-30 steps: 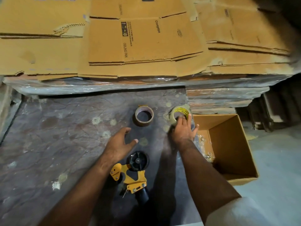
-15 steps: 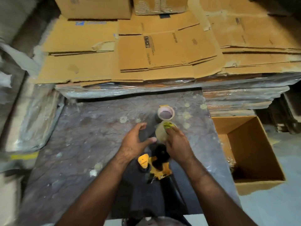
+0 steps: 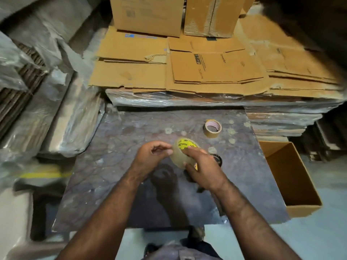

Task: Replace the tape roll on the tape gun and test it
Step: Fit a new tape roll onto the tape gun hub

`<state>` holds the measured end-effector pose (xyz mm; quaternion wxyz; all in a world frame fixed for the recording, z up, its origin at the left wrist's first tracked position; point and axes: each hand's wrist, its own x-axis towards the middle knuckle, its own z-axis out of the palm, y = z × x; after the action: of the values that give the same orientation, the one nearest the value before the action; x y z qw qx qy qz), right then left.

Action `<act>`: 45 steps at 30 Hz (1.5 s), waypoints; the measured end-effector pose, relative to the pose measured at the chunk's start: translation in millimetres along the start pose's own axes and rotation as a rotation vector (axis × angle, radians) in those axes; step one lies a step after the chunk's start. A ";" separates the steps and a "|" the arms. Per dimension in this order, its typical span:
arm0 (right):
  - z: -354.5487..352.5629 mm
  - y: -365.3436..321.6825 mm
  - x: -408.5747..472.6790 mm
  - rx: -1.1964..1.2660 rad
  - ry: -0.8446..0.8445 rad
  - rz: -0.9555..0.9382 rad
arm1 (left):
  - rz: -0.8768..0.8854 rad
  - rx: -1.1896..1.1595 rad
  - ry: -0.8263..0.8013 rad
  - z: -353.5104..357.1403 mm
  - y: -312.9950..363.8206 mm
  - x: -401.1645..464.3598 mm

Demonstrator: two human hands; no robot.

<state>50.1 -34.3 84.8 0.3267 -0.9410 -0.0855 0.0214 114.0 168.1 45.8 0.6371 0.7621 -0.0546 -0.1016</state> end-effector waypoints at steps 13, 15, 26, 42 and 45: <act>-5.8 -10.8 -36.6 0.077 0.226 0.341 | 0.119 0.002 -0.224 18.6 10.6 -5.4; -12.7 -5.9 -36.3 0.127 0.132 0.442 | 0.137 0.042 -0.269 22.6 14.7 -2.2; -45.0 35.7 -39.9 0.144 0.018 0.310 | -0.130 -0.304 -0.333 48.0 8.0 -5.0; -62.5 119.6 -14.6 -0.014 -0.103 0.198 | 0.123 0.394 -0.181 117.4 14.1 11.6; -53.1 136.2 -10.3 -0.011 -0.120 0.156 | 0.137 0.495 -0.126 125.5 11.8 13.4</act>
<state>65.1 -173.7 42.1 0.3133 -0.9435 -0.0313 0.1028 99.4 42.6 35.2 0.4319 0.8815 -0.1688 -0.0889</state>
